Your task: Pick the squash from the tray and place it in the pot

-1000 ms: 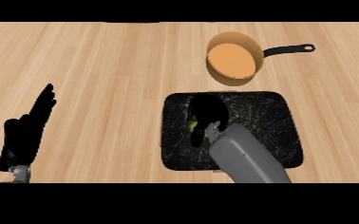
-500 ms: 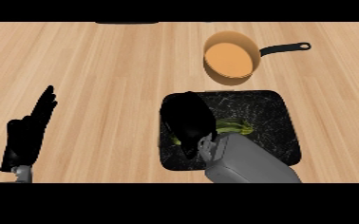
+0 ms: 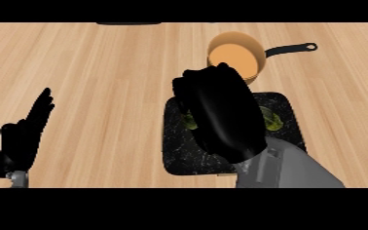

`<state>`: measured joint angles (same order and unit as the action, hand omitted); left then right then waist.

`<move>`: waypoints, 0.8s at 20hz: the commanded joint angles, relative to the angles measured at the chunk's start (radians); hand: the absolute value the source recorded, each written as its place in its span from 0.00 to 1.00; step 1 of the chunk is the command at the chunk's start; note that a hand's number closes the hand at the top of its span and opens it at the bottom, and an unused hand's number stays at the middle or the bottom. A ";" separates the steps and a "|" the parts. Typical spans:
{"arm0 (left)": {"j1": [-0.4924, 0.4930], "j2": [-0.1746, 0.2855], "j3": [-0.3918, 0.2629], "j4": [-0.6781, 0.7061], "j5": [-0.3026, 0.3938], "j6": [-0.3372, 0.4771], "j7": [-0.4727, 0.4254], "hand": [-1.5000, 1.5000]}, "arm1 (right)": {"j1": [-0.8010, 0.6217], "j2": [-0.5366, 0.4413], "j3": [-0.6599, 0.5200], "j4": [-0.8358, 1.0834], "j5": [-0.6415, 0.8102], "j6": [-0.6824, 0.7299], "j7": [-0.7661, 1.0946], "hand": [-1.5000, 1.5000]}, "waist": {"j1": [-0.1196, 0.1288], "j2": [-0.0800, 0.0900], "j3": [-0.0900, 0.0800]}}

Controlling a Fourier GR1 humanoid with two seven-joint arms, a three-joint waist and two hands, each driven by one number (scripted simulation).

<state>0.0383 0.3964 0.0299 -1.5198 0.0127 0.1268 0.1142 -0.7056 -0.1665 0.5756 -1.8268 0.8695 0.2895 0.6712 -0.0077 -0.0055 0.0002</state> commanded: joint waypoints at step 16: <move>-0.031 -0.003 0.056 0.041 -0.020 -0.072 -0.032 0.50 | -0.301 -0.043 -0.536 0.487 -0.161 -0.111 -0.389 1.00 | 0.024 0.010 -0.001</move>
<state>0.0139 0.3709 0.0505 -1.5304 -0.0232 0.0954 0.1329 -0.8954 -0.1784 0.1304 -1.4930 0.7499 0.1655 0.3563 0.0115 0.0025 -0.0001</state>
